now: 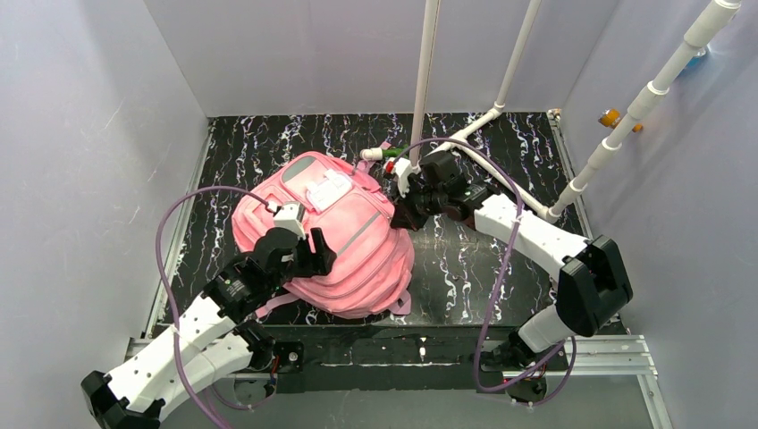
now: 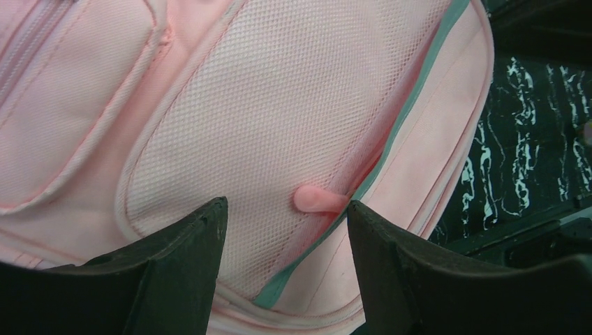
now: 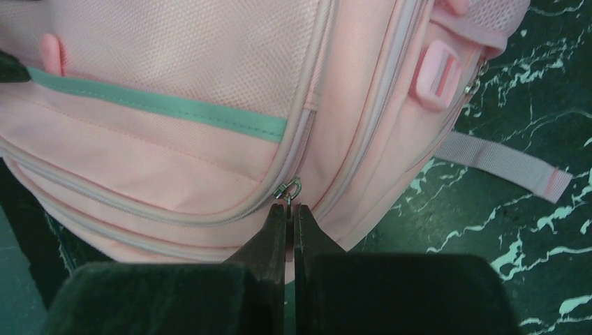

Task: Pack the student bag
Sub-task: Unzip the student bag at the center of the board.

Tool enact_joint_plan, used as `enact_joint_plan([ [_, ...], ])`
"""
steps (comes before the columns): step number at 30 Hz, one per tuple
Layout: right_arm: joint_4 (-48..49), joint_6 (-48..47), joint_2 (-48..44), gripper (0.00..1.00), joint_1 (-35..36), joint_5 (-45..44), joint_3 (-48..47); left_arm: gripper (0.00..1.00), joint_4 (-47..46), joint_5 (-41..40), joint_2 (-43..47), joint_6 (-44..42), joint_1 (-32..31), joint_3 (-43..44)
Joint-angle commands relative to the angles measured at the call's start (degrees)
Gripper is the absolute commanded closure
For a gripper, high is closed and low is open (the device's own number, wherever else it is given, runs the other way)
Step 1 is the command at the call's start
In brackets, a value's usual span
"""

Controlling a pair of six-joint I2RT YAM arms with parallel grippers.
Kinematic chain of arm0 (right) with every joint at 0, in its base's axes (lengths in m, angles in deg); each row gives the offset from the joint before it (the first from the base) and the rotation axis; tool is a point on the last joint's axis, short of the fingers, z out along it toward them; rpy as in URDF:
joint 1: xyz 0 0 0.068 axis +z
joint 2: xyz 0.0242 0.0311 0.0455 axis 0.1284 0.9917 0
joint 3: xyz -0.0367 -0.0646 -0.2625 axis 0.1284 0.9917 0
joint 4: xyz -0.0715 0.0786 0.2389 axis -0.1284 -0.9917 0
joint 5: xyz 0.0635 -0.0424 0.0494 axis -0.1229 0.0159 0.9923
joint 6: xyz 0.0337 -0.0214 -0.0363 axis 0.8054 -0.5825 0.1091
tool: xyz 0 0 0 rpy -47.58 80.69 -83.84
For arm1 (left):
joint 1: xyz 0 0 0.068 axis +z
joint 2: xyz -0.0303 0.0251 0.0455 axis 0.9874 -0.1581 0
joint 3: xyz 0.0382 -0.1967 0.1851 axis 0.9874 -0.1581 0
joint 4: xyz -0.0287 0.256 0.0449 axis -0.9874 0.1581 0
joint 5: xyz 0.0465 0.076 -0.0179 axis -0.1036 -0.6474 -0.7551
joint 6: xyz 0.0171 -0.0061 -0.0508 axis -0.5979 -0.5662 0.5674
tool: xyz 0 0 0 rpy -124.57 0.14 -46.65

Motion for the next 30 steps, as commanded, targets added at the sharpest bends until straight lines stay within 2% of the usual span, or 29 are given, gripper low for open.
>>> enact_joint_plan([
  [1,-14.64,2.48,-3.59,0.99,0.39,-5.37,-1.35,0.39,-9.89,3.48,-1.98,2.21,0.32,-3.48],
  [6,-23.68,4.48,-4.06,0.99,4.03,-9.61,-3.06,0.39,-15.24,4.65,-5.57,2.22,0.30,-4.03],
  [11,-22.67,11.62,-4.62,0.99,12.12,-9.83,-3.36,0.39,-18.93,6.72,-10.19,2.08,0.27,-3.25],
  [14,-21.57,14.87,-5.43,0.99,13.77,-10.23,-2.95,0.41,-21.44,7.96,-12.46,2.18,0.32,-3.24],
  [18,-15.92,18.13,-8.53,0.99,13.75,-8.68,-0.17,0.42,-19.79,7.11,-11.63,0.94,0.30,-1.16],
  [23,-11.74,19.71,-8.97,0.99,13.75,-7.26,1.17,0.28,-5.41,-0.04,-6.39,1.88,0.45,4.93],
  [25,-10.76,20.23,-8.70,0.99,13.74,-7.09,1.69,0.26,1.25,-2.69,-4.21,2.80,0.53,6.59],
  [28,-9.15,20.73,-9.07,0.99,13.66,-7.51,2.72,0.39,8.43,-4.86,0.10,2.42,0.63,5.99],
  [30,-8.06,21.08,-9.63,0.99,13.50,-7.35,3.13,0.41,11.47,-6.38,3.37,2.24,0.67,4.95],
])
